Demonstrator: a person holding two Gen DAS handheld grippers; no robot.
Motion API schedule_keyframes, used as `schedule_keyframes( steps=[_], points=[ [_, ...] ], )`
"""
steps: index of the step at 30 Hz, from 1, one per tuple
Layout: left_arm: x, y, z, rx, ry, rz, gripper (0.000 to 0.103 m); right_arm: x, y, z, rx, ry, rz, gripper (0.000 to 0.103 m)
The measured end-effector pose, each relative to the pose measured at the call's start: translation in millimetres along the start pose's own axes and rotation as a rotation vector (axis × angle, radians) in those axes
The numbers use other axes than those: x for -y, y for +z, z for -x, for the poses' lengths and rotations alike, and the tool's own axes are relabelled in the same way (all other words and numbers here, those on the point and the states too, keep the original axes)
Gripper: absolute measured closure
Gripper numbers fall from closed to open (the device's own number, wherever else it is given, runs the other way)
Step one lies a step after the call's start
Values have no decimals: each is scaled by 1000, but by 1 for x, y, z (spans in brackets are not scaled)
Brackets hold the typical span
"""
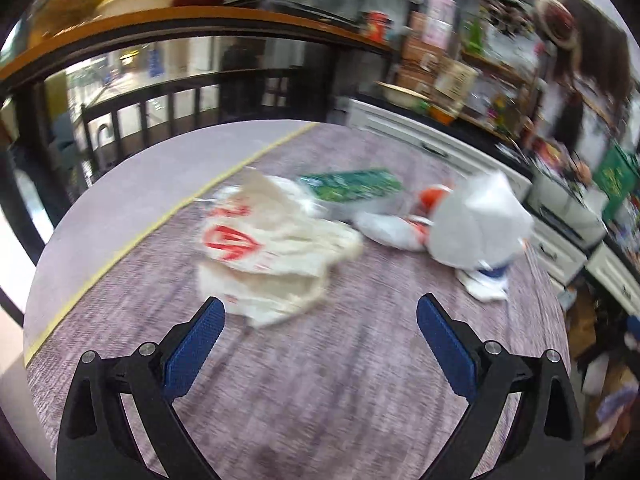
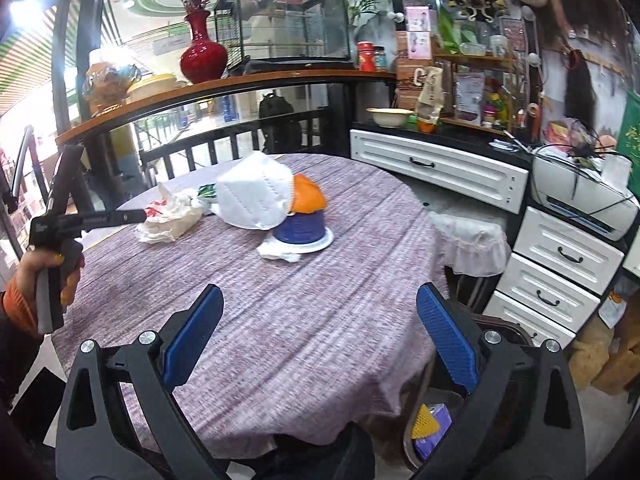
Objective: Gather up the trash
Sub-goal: 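Move both tools back over the table toward the white bag and mask, then grasp the white red-printed plastic bag with the left tool while the right tool grasps the white mask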
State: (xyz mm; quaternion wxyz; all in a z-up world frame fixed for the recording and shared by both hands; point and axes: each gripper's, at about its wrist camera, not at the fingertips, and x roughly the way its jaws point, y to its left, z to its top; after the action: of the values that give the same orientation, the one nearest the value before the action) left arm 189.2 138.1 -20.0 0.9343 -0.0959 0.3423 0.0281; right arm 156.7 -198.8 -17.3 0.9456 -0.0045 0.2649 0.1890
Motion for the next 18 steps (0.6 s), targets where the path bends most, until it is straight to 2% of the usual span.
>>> schedule_keyframes(
  steps=[3, 6, 9, 11, 14, 18],
  points=[
    [-26, 15, -11, -5, 35, 48, 8, -12, 4, -13, -10, 18, 9, 7],
    [-50, 28, -33, -45, 65, 86, 11, -25, 8, -25, -9, 28, 33, 7],
    [-74, 36, -59, -115, 33, 165, 18, -33, 15, -32, 6, 38, 51, 7],
    [-85, 37, -71, -141, 40, 192, 19, -40, 22, -37, 15, 45, 62, 7],
    [-91, 34, -82, -178, 37, 211, 30, -49, 33, -46, 26, 48, 83, 7],
    [-87, 29, -83, -185, 14, 201, 51, -61, 50, -65, 36, 34, 128, 7]
  ],
)
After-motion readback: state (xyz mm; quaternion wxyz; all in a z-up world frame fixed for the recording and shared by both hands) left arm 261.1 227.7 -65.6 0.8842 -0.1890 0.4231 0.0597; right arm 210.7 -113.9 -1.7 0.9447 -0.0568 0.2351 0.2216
